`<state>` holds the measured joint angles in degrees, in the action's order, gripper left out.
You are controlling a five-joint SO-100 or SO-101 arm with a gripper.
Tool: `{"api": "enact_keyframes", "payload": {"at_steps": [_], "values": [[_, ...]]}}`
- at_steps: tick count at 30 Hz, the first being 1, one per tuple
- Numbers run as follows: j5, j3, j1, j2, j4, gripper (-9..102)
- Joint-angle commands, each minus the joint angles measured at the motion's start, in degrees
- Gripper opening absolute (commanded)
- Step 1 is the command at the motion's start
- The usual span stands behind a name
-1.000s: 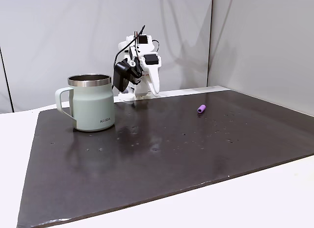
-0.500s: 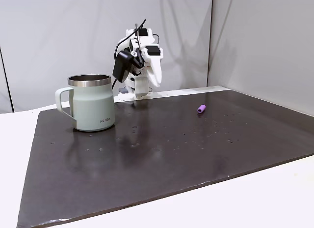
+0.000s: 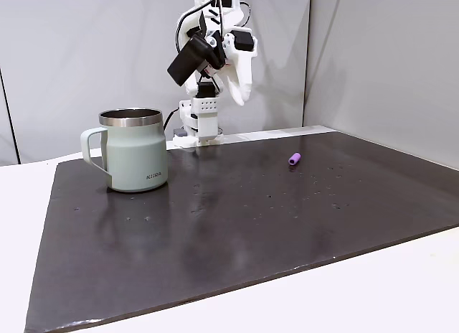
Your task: Grasp a pengrip and put it in the cup.
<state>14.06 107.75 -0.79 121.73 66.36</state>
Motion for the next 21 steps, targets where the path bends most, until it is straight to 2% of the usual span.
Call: {"api": "enact_keyframes", "payload": {"at_steps": [1,7,12,18,21], "values": [[2.81,-11.69,-0.09,-10.11,3.08,0],[7.29,-27.25,1.49,-28.92,11.60,0],[8.09,-32.52,4.48,-37.53,15.21,1],[5.89,-33.93,12.04,-41.57,16.61,15],[4.13,-33.93,16.00,-43.42,17.23,17]]}}
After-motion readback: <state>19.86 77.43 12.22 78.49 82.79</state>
